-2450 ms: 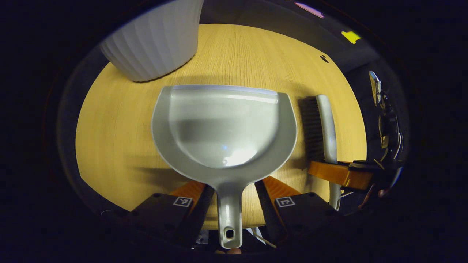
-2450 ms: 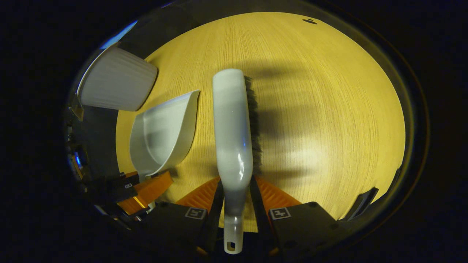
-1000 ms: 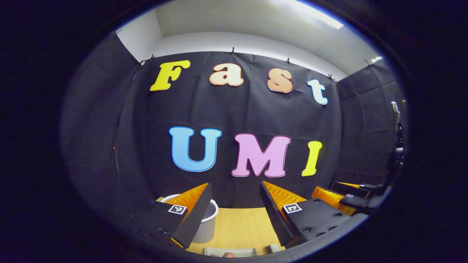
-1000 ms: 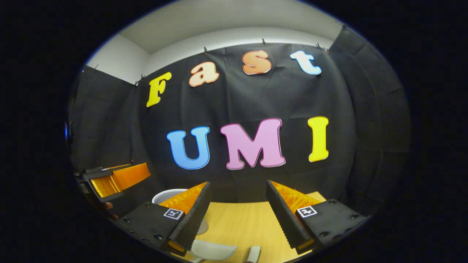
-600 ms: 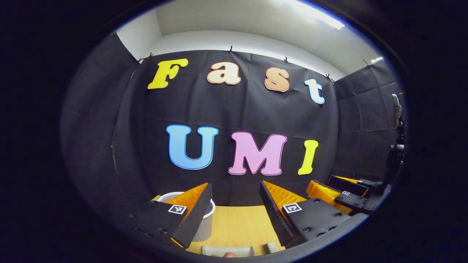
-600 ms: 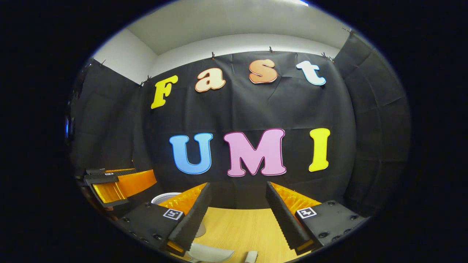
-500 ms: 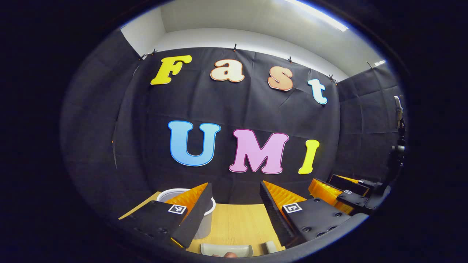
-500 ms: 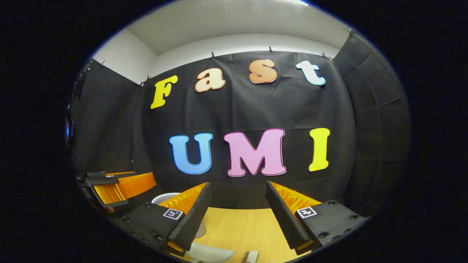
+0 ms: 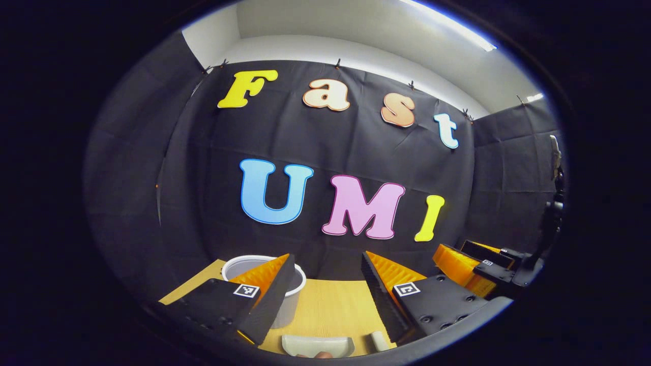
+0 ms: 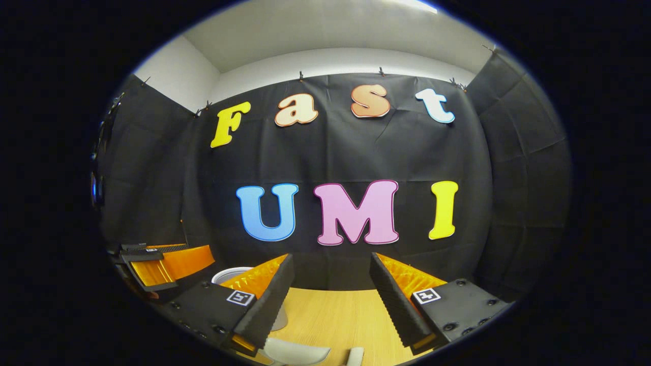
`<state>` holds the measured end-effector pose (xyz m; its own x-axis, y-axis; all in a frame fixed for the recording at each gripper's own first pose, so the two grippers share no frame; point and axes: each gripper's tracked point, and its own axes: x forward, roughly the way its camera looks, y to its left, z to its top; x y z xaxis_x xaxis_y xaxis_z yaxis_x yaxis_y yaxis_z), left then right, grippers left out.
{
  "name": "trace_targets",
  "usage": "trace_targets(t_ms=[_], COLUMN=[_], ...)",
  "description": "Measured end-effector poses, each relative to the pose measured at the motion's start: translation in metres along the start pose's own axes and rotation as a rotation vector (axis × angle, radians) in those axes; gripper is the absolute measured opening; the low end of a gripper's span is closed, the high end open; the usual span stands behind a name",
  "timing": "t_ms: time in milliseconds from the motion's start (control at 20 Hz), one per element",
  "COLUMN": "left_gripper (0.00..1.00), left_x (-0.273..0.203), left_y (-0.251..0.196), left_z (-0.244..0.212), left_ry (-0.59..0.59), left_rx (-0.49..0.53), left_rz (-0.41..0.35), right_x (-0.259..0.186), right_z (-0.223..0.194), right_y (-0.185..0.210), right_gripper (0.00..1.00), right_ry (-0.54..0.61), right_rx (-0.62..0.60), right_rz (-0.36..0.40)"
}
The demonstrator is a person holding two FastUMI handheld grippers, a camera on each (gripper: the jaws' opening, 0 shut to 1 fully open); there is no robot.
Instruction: Pick up the small broom and dustpan from the desktop, sweep the trash into the dustpan with the broom, and then empty the trash into the garbage bin.
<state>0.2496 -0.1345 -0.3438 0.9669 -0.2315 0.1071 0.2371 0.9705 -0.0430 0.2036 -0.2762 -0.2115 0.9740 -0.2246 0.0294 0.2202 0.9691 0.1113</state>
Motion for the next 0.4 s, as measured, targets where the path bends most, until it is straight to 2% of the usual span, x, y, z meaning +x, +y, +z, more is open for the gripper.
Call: trace_targets(t_ms=[100,300,400], left_gripper=[0.78,0.79,0.78], left_x=[-0.002,-0.005,-0.002], left_y=[0.009,0.007,0.004], left_z=[-0.009,-0.011,-0.016], left_ry=[0.004,-0.02,-0.01], left_rx=[0.027,0.046,0.053], left_rz=[-0.001,-0.064,-0.086], right_x=[0.0,-0.001,-0.002], right_z=[-0.003,-0.004,0.0], right_y=[0.002,-0.004,-0.01], right_gripper=[0.97,0.96,0.96], right_ry=[0.013,0.041,0.039], right_rx=[-0.008,-0.03,-0.039], right_rz=[-0.025,-0.139,-0.158])
